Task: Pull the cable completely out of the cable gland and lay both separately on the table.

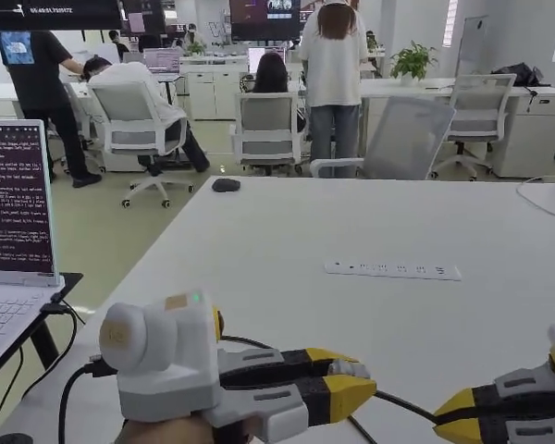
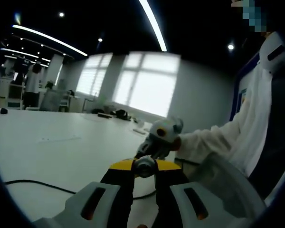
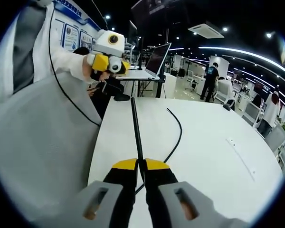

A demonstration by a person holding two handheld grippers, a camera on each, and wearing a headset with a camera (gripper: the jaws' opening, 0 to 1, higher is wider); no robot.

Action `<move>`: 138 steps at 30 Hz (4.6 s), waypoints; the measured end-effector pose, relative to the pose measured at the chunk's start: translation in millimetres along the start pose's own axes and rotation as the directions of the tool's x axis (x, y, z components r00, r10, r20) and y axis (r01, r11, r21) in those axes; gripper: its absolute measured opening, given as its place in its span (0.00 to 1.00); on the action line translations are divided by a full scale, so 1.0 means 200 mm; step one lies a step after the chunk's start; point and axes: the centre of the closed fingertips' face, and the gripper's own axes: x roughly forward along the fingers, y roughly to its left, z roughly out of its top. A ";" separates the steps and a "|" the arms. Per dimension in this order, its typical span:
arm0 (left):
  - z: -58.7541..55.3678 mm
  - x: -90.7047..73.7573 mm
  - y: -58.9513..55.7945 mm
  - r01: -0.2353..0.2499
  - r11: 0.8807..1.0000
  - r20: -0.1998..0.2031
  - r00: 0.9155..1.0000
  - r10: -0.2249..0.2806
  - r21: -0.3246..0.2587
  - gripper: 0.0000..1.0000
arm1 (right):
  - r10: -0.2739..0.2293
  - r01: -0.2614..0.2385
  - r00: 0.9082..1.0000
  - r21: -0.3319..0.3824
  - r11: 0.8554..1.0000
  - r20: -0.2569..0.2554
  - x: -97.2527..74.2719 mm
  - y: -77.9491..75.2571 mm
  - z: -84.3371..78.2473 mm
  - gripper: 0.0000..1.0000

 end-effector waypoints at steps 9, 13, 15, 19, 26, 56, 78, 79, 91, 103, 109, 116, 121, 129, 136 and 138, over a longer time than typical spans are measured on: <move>0.01 -0.01 0.02 -0.014 1.000 0.007 1.000 0.014 -0.010 0.17 | 0.039 -0.039 0.999 0.013 0.999 -0.030 0.12 -0.01 -0.07 0.03; 0.00 -0.01 0.04 -0.025 1.000 0.010 1.000 0.025 -0.018 0.17 | 0.066 -0.064 0.996 0.021 0.998 -0.058 0.18 -0.02 -0.13 0.03; 0.00 -0.01 0.05 -0.030 0.999 0.008 1.000 0.030 -0.022 0.17 | 0.075 -0.072 0.995 0.036 0.997 -0.062 0.21 -0.03 -0.16 0.03; -0.01 -0.02 0.06 -0.041 0.999 0.008 0.999 0.041 -0.032 0.17 | 0.083 -0.079 0.993 0.055 0.995 -0.081 0.26 -0.03 -0.21 0.03; -0.02 -0.02 0.08 -0.051 0.998 0.000 0.999 0.051 -0.046 0.17 | 0.100 -0.090 0.989 0.092 0.992 -0.111 0.33 -0.03 -0.31 0.03; -0.08 -0.02 0.09 -0.053 0.995 -0.034 0.998 0.051 -0.083 0.17 | 0.077 -0.048 0.983 0.168 0.985 -0.168 0.40 0.01 -0.45 0.08; -0.22 0.01 0.15 -0.030 0.999 -0.150 0.988 0.026 -0.021 0.17 | -0.064 0.075 0.996 0.185 0.980 -0.065 0.09 -0.06 -0.21 0.31; -0.23 0.01 0.17 -0.030 0.999 -0.157 0.987 0.027 -0.018 0.17 | -0.082 0.092 0.995 0.193 0.977 -0.059 0.06 -0.06 -0.20 0.32; -0.49 0.08 0.43 -0.085 0.995 -0.253 0.965 0.071 -0.044 0.17 | -0.247 0.255 0.967 0.246 0.935 -0.062 -0.19 -0.05 -0.20 0.47; -0.82 0.17 0.61 -0.121 0.993 -0.386 0.915 0.116 0.010 0.17 | -0.389 0.397 0.916 0.345 0.851 -0.093 -0.43 0.05 -0.32 0.45; -0.90 0.20 0.63 -0.098 0.990 -0.403 0.906 0.130 0.100 0.17 | -0.433 0.437 0.895 0.400 0.806 -0.107 -0.51 0.11 -0.39 0.44; -0.97 0.19 0.65 -0.117 0.988 -0.402 0.903 0.150 0.105 0.17 | -0.453 0.457 0.884 0.426 0.780 -0.119 -0.54 0.14 -0.42 0.44; -0.97 0.18 0.68 -0.139 0.985 -0.378 0.910 0.167 0.102 0.17 | -0.461 0.464 0.879 0.443 0.767 -0.122 -0.56 0.15 -0.43 0.44; -0.97 0.16 0.68 -0.144 0.984 -0.369 0.913 0.171 0.100 0.18 | -0.456 0.454 0.883 0.460 0.763 -0.114 -0.51 0.15 -0.43 0.45; -0.94 0.14 0.66 -0.156 0.982 -0.378 0.907 0.186 0.107 0.22 | -0.453 0.445 0.886 0.465 0.765 -0.102 -0.49 0.14 -0.42 0.45; -0.88 0.14 0.65 -0.166 0.981 -0.365 0.911 0.192 0.104 0.22 | -0.450 0.442 0.887 0.464 0.768 -0.102 -0.49 0.14 -0.42 0.46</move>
